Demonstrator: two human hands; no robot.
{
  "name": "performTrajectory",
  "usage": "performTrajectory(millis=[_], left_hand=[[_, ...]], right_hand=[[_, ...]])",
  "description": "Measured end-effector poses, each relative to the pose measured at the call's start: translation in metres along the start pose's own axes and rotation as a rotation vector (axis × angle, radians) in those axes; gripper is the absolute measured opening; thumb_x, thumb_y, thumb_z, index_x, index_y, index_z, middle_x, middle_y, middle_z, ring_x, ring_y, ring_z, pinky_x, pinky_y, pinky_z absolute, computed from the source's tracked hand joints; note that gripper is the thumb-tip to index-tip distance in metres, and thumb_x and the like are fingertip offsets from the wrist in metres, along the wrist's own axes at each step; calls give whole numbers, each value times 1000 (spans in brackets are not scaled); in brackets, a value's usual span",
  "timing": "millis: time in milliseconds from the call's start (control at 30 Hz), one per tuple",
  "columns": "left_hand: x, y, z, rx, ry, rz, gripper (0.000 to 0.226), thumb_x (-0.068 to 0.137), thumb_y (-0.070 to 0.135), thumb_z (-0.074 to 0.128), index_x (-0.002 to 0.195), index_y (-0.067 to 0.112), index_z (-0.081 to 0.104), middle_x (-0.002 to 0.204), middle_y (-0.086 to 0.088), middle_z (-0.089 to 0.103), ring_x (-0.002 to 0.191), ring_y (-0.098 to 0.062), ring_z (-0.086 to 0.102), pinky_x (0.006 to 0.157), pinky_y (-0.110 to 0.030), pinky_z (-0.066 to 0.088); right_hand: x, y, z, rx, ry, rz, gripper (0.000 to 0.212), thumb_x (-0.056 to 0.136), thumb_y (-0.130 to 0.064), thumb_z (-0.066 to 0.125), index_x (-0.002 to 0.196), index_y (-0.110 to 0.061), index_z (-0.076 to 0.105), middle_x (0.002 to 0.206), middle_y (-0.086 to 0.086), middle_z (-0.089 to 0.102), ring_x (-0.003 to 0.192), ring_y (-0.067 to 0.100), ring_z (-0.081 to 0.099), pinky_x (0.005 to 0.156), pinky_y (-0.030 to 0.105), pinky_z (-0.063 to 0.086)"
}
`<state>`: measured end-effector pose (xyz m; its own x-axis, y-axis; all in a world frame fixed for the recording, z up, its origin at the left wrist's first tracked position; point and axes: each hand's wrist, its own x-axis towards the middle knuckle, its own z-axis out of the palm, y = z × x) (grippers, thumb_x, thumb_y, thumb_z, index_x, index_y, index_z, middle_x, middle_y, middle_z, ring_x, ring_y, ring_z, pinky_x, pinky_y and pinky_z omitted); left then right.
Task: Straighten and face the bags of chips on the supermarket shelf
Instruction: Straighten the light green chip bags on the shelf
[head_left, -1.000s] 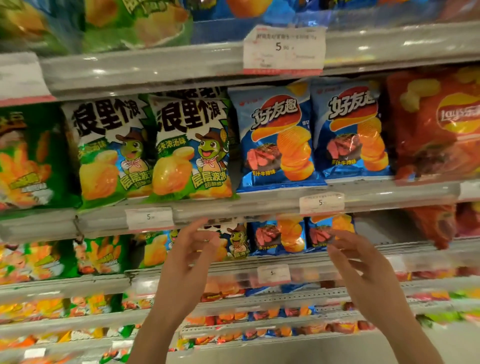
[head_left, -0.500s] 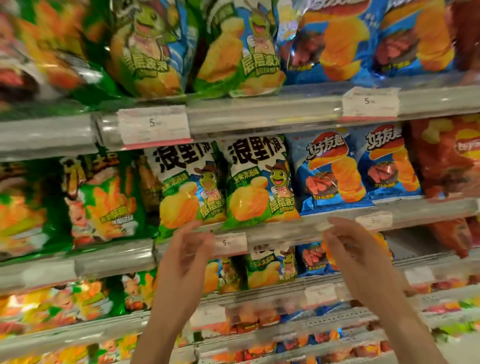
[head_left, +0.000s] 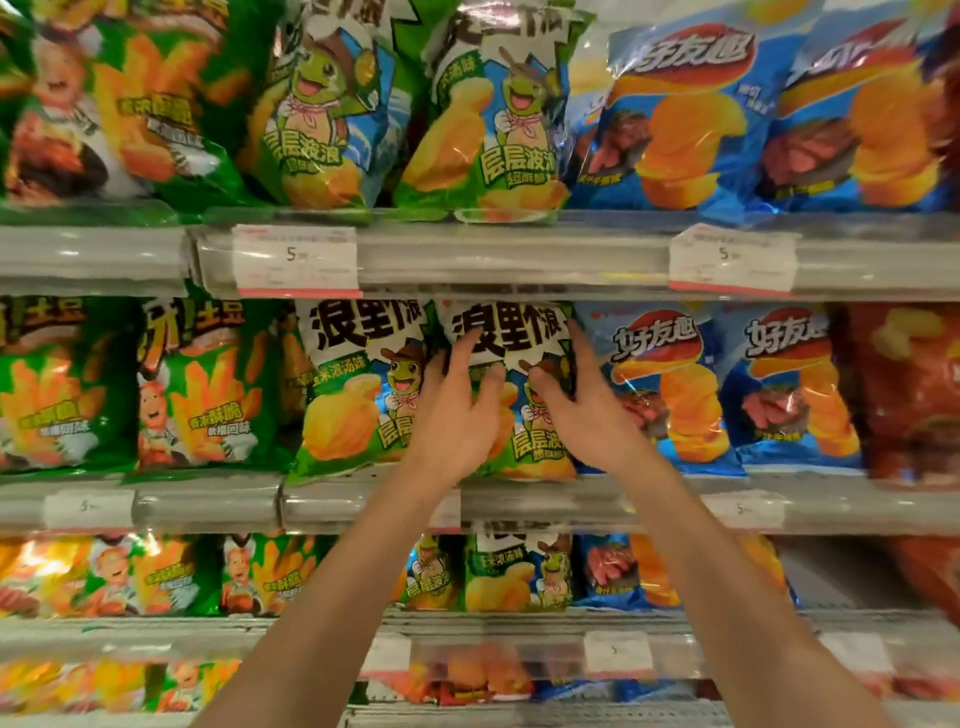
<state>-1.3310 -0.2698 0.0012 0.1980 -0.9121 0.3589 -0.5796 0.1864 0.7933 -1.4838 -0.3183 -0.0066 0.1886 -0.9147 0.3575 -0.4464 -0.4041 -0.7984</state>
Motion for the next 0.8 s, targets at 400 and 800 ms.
performTrajectory(millis=[400,800], left_hand=[[39,-4,8,-22,19,2,52,105,46,37,154,37,22,139,-15,49,116,-24,52,102,-31,36],[40,-8,12,-257,-55,-234,66,102,60,31,158,30,13,159,-3,37,144,-30,36,116,-41,25]], right_hand=[[12,5,-3,256,50,-30,67,98,-10,59,154,-32,29,130,-18,57,121,0,55,105,22,45],[21,12,12,326,57,278,66,90,-61,56,148,-34,36,141,-6,54,129,18,52,111,44,41]])
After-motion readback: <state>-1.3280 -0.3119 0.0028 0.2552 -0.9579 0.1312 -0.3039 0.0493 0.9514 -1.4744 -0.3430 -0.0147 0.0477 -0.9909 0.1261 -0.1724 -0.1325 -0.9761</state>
